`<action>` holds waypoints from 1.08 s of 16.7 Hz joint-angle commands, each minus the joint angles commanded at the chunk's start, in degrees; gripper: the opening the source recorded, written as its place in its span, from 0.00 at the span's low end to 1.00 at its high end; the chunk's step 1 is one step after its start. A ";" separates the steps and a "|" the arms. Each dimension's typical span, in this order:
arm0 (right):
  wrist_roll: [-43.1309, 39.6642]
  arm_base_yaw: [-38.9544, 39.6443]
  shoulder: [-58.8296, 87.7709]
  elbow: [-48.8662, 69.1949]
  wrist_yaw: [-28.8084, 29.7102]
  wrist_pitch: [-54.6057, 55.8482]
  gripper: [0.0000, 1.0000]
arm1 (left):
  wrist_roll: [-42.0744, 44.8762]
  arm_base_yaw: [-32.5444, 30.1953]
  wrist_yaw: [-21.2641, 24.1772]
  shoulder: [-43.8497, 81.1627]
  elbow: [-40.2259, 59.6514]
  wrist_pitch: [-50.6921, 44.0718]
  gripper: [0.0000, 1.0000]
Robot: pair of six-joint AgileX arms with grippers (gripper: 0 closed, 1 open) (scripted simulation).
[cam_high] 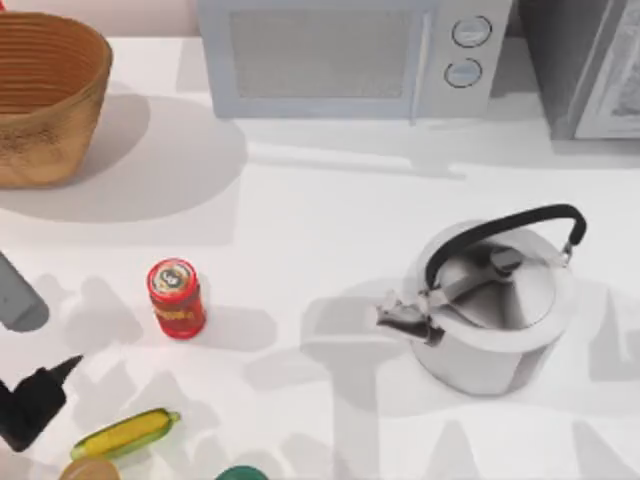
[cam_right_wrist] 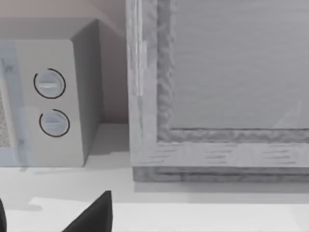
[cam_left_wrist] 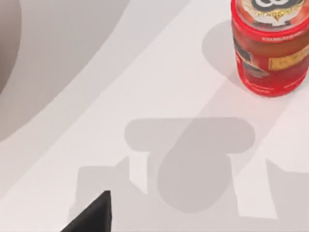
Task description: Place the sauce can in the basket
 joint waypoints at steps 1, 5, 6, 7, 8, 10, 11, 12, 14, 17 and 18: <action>0.00 0.00 0.00 0.00 0.00 0.00 1.00 | 5.38 0.22 3.14 5.19 2.60 -2.62 1.00; 0.00 0.00 0.00 0.00 0.00 0.00 1.00 | 27.60 1.08 16.33 26.70 12.96 -13.43 1.00; 0.00 0.00 0.00 0.00 0.00 0.00 1.00 | 33.17 1.30 19.68 32.11 15.48 -16.15 1.00; 0.00 0.00 0.00 0.00 0.00 0.00 1.00 | 38.70 1.54 23.02 37.47 17.96 -18.83 1.00; 0.00 0.00 0.00 0.00 0.00 0.00 1.00 | 44.15 1.78 26.33 42.76 20.38 -21.47 1.00; 0.00 0.00 0.00 0.00 0.00 0.00 1.00 | 54.61 2.35 32.69 52.92 24.95 -26.50 1.00; 0.00 0.00 0.00 0.00 0.00 0.00 1.00 | 59.61 2.68 35.72 57.76 27.10 -28.89 1.00; 0.00 0.00 0.00 0.00 0.00 0.00 1.00 | 64.42 3.03 38.62 62.41 29.16 -31.18 1.00; 0.00 0.00 0.00 0.00 0.00 0.00 1.00 | 73.20 3.86 43.89 70.83 32.87 -35.32 1.00; 0.00 0.00 0.00 0.00 0.00 0.00 1.00 | 84.05 5.48 50.34 81.03 37.47 -40.40 1.00; 0.00 0.00 0.00 0.00 0.00 0.00 1.00 | 86.83 6.14 51.98 83.56 38.67 -41.69 1.00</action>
